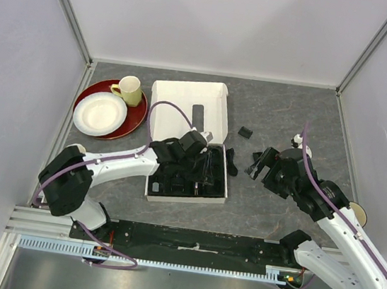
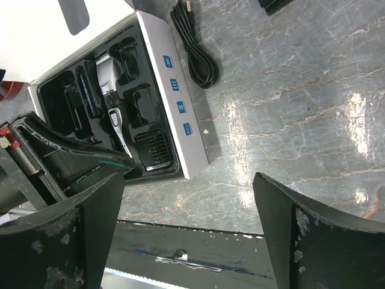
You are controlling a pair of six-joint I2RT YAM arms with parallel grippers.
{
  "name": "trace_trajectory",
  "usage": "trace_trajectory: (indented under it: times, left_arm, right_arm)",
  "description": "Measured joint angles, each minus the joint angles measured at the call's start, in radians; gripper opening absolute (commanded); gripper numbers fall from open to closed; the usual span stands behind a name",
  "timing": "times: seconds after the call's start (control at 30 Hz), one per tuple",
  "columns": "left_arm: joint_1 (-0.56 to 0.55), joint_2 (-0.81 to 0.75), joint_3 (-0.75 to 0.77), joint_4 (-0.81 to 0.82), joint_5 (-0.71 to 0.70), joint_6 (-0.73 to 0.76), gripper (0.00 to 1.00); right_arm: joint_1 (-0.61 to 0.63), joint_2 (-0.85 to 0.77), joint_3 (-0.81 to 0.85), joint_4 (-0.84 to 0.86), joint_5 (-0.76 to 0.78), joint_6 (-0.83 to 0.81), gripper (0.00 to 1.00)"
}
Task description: Sort the hair-cutting tools
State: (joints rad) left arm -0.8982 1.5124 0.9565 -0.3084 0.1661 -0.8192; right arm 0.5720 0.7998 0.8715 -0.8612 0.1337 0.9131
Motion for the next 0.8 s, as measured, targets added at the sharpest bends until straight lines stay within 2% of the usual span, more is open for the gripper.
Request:
trace_trajectory:
  times: [0.5,0.8]
  left_arm:
    - [-0.034,0.128,0.032,0.0,-0.029,0.003,0.27]
    - [-0.04,0.143,0.051,0.019,-0.058,0.017,0.29]
  right_arm:
    - [0.0,0.003,-0.017,0.014,-0.002,0.0,0.95]
    - [0.0,0.019,-0.038,0.015,0.0,0.0,0.95]
